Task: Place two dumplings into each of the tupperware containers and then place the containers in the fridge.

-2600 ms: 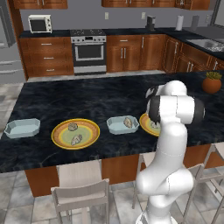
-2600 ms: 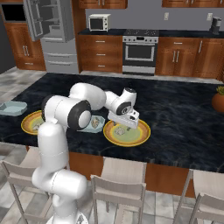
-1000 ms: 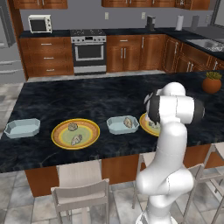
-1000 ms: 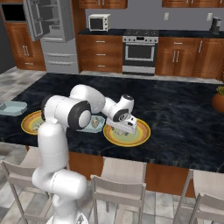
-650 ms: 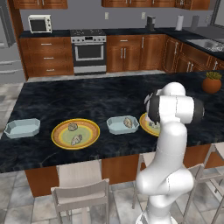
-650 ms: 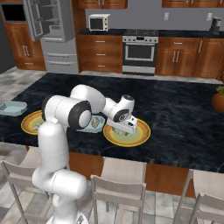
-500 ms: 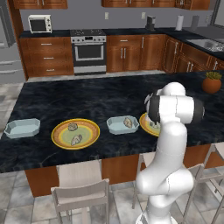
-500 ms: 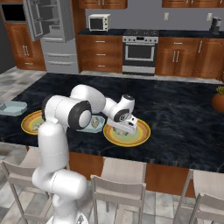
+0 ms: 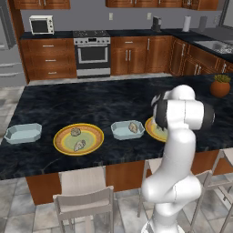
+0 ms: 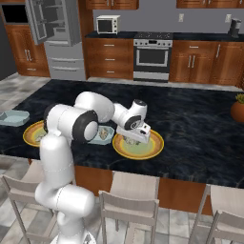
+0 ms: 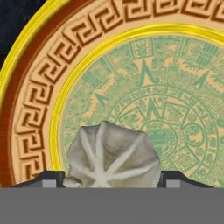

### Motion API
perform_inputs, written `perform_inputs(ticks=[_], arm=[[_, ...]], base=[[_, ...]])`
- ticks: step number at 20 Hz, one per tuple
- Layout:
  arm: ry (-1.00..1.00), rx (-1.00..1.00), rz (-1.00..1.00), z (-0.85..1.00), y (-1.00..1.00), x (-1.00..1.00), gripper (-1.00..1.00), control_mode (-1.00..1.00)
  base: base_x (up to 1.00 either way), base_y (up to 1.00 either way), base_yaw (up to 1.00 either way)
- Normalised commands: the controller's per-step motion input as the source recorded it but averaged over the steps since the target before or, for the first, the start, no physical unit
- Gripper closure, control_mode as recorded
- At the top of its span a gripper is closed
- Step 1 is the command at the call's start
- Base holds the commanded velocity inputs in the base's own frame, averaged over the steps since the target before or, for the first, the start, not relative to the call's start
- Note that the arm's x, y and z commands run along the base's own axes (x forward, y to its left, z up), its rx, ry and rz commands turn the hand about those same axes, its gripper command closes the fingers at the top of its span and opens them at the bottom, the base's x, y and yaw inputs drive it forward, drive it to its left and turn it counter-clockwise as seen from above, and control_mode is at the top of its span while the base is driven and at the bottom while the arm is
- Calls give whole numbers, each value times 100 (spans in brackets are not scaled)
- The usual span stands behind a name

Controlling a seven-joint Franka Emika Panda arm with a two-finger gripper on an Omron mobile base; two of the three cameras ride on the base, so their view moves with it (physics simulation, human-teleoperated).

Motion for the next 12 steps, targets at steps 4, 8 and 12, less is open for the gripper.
perform_inputs(ticks=[4, 8, 12], arm=[[0, 0, 0, 57, 6, -15, 100, -100], [0, 0, 0, 44, 12, -15, 100, -100], [0, 0, 0, 35, 43, -8, 100, -100]], base=[[0, 0, 0], [0, 0, 0], [0, 0, 0]])
